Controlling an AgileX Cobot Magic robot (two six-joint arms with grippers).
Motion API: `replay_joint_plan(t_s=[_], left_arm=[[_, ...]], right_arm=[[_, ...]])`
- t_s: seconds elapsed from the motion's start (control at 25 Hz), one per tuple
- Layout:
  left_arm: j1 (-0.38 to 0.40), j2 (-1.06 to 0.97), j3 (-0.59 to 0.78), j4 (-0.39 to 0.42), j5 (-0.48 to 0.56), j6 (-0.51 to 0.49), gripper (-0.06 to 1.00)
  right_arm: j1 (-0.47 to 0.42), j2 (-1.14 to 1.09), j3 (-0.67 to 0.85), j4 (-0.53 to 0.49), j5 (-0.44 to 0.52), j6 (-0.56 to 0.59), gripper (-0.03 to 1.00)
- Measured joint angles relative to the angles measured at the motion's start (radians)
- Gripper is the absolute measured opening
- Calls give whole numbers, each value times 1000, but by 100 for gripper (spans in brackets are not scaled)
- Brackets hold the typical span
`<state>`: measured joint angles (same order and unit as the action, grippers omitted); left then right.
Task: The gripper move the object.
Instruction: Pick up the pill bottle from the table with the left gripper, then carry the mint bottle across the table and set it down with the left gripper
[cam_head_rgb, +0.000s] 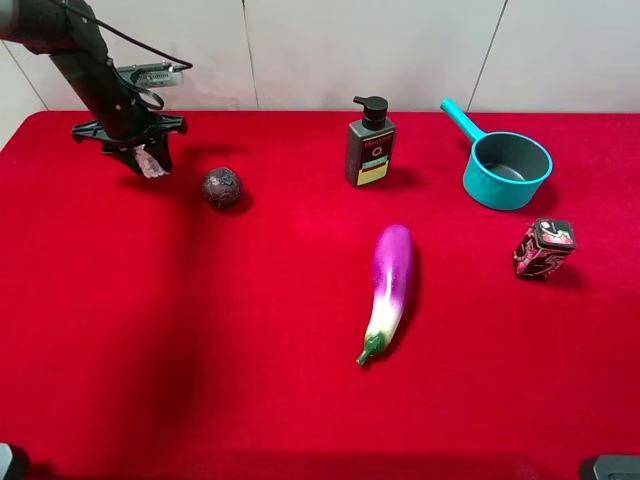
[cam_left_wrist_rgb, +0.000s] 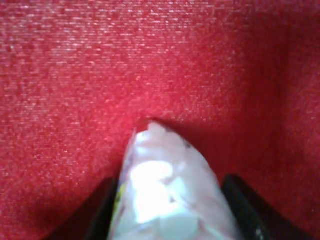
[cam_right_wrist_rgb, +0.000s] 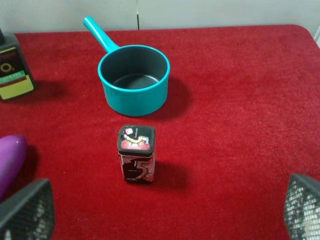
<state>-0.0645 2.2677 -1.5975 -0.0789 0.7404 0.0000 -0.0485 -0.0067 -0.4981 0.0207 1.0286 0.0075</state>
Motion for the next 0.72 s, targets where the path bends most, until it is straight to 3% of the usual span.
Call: replay_joint_plan(t_s=[0.44, 0.72], left_arm=[[0, 0, -7, 1, 11, 0, 44], [0, -13, -115, 6, 139, 0, 44]], right_arm=[[0, 0, 0, 0, 0, 0, 69], [0, 0, 0, 1, 0, 0, 69]])
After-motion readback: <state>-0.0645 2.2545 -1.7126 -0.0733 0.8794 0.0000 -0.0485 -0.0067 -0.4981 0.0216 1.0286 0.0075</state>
